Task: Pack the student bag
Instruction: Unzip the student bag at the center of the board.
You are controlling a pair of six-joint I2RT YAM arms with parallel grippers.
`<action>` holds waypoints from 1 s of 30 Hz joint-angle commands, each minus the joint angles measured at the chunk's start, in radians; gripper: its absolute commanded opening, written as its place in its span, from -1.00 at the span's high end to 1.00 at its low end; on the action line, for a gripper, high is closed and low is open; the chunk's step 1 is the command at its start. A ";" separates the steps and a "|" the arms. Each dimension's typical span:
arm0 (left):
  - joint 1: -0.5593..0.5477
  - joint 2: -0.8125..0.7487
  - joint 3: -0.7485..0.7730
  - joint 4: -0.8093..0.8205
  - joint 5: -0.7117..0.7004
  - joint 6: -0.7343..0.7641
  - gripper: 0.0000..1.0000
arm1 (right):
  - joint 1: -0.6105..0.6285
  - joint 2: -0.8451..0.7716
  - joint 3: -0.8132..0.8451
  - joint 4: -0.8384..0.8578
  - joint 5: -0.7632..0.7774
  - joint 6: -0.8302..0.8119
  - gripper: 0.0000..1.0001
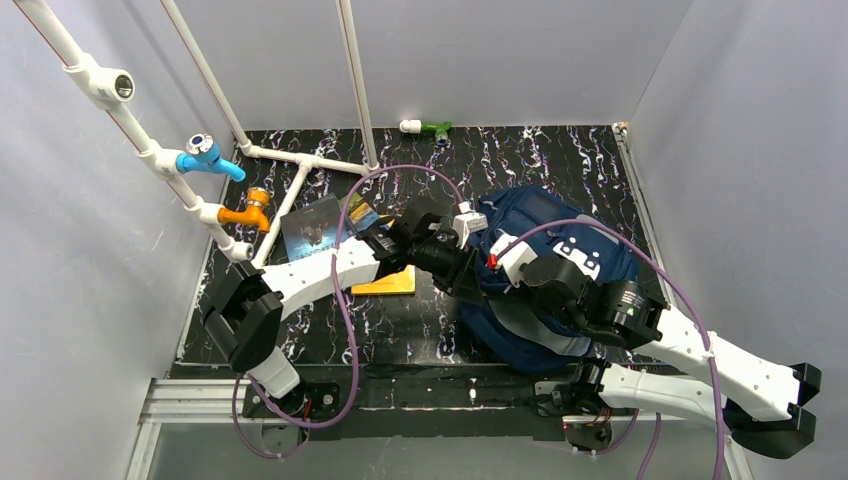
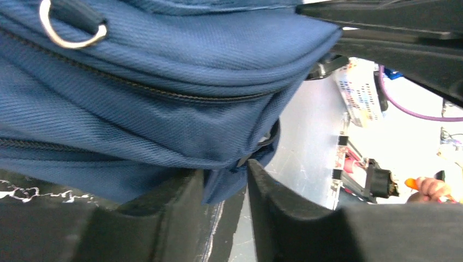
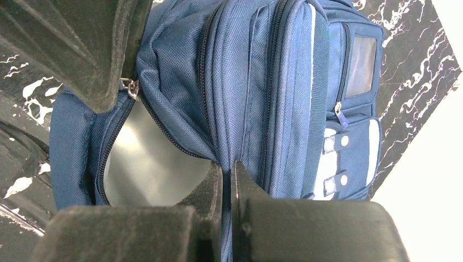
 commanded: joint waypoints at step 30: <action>0.095 0.208 0.238 0.027 -0.506 0.100 1.00 | 0.003 -0.167 0.054 0.137 0.115 -0.086 0.97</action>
